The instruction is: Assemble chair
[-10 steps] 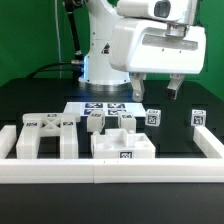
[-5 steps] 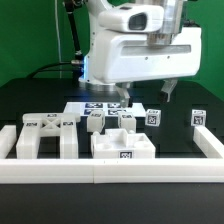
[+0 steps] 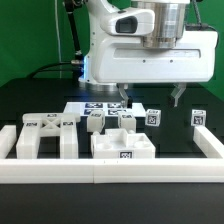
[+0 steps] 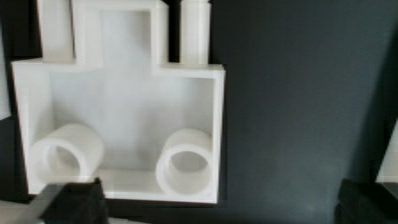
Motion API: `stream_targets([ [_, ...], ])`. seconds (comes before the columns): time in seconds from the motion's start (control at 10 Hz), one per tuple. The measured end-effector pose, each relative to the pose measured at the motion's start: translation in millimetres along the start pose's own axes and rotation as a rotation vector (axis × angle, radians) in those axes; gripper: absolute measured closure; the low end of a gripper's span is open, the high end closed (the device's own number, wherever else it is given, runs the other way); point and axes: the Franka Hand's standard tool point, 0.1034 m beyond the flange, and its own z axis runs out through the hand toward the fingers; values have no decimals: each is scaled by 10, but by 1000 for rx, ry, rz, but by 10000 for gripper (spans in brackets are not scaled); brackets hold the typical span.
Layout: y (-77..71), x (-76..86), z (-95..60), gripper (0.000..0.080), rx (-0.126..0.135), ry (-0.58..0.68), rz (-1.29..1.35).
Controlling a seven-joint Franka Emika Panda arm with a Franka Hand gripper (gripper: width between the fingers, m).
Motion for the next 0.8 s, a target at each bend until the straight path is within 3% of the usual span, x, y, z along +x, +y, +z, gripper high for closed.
stream_targets([
  [0.3, 139, 45, 262, 149, 12, -8, -16],
  [0.8, 109, 10, 602, 149, 14, -10, -47],
])
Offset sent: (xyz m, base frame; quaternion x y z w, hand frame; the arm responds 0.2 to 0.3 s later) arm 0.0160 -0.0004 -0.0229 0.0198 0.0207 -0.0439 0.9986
